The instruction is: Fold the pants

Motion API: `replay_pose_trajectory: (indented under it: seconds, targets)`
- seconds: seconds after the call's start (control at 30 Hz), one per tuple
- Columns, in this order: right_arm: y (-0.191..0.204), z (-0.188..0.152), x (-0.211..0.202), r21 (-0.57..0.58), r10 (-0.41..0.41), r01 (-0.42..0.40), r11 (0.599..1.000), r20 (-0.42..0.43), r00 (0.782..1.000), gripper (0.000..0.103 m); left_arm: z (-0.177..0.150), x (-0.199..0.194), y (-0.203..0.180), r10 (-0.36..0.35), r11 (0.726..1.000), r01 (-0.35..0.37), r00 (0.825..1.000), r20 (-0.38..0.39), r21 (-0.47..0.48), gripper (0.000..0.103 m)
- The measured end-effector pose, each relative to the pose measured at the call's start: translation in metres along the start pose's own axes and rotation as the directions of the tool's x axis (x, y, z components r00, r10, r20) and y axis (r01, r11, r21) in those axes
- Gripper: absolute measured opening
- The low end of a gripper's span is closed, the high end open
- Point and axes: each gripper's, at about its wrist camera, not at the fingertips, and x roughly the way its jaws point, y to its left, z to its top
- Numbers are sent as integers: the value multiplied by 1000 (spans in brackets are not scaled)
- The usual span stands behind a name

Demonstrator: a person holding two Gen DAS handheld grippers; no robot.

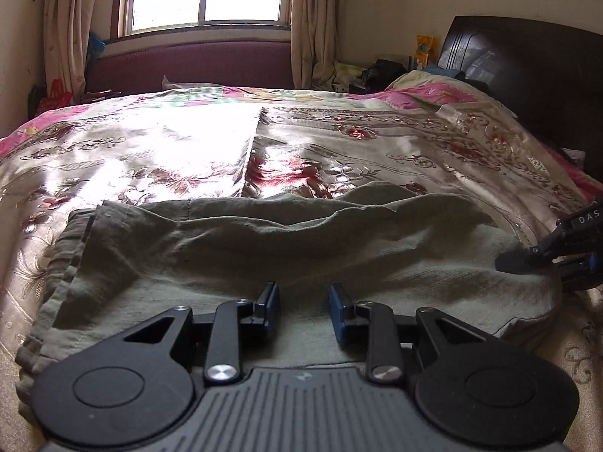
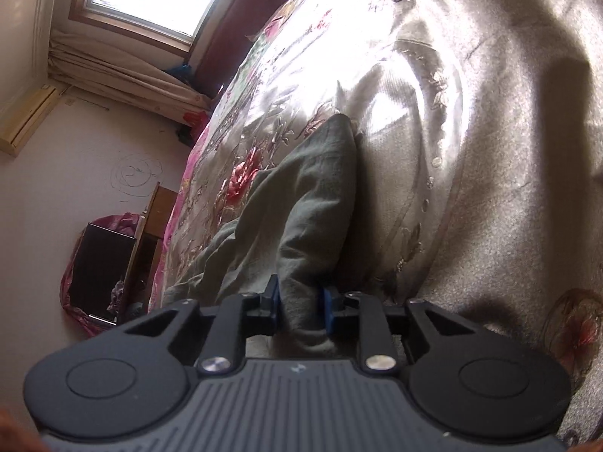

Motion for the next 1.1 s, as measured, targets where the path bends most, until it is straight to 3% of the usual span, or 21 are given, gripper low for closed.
replay_pose_trajectory:
  seconds: [0.2,0.4,0.57,0.73,0.9,0.97,1.1]
  targets:
    - [31,0,-29,-39,-25,30,999,110,994,9,1,0,0,-5,1000,5,1000,-14,-4,44]
    - [122,-4,-23,-272,-35,66,960,117,993,9,5,-5,10,-38,997,36,999,-34,-63,44]
    - [201,-17,25,-453,-12,36,891,56,998,8,10,-16,30,-66,986,59,997,-39,-157,45]
    - [248,-43,91,-551,-29,-2,835,-48,998,8,8,-43,56,-39,965,31,999,-26,-259,45]
    - [270,-79,140,-605,-35,-65,793,-152,988,8,-21,-81,83,-1,932,-6,1000,-20,-363,47]
    - [273,-91,152,-609,-56,-65,791,-178,983,8,-23,-89,93,-2,910,3,1000,1,-414,47]
    - [277,-106,173,-619,-97,-43,784,-192,977,8,-26,-97,99,34,900,-30,999,3,-434,47]
